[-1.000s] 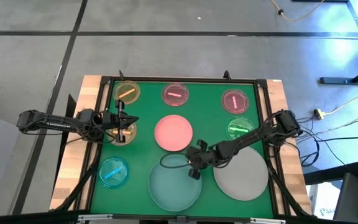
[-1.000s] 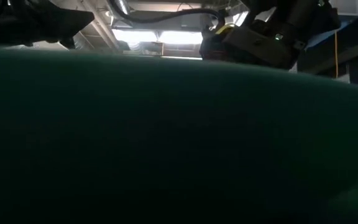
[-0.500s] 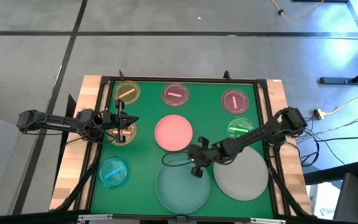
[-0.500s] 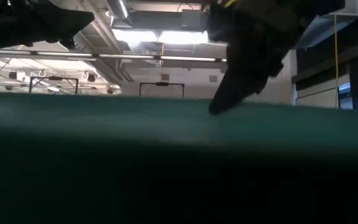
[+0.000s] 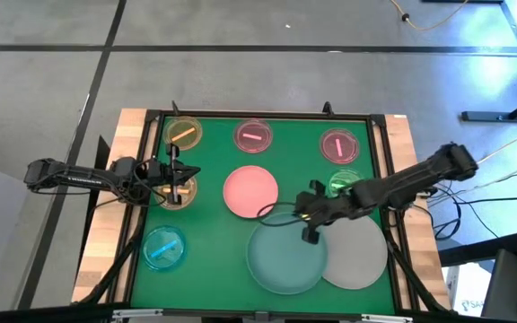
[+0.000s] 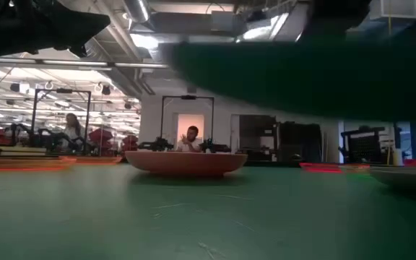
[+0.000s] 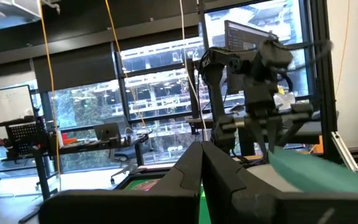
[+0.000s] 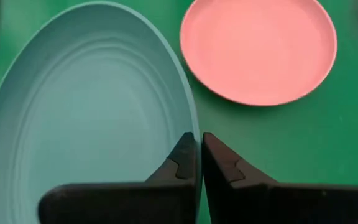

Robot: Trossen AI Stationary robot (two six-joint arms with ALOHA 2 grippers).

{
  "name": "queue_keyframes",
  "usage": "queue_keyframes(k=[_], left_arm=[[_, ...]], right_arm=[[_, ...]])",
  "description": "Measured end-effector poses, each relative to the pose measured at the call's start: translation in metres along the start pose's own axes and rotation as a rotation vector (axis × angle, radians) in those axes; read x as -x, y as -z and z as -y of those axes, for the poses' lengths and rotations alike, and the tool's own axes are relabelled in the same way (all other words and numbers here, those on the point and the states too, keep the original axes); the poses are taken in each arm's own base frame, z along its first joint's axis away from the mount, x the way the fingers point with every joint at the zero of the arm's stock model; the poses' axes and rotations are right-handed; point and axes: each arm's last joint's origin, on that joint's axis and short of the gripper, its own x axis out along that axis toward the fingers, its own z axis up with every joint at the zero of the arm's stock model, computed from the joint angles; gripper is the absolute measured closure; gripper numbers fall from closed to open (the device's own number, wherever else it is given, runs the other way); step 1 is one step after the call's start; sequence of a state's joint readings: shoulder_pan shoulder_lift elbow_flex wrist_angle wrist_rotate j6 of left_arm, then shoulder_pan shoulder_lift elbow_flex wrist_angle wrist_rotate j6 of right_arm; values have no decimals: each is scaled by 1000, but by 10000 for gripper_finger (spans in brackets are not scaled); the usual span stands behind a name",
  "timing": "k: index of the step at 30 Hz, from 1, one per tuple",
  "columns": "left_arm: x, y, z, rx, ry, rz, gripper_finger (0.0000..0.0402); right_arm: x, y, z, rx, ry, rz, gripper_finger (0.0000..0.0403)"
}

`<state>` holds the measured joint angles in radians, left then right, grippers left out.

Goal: Stack plastic plates
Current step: Stack the blue plate on top of the gray plate

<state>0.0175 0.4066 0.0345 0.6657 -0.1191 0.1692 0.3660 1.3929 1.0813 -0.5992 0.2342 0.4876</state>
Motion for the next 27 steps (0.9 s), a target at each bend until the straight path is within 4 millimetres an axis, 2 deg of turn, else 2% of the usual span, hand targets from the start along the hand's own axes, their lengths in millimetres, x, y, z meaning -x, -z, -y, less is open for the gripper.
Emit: queue_keyframes(k=[6,10,19,27], left_arm=[[0,0,0,0,0,0,398],[0,0,0,0,0,0,398],[0,0,0,0,0,0,398],[0,0,0,0,-3,-1,398]], right_arm=[[36,10,11,5,-76,-93,401],[48,23,21,26,-22,-205,400],[36,64,38,-39,88,-491,400],[31,80,44,-62,140,-580,400]])
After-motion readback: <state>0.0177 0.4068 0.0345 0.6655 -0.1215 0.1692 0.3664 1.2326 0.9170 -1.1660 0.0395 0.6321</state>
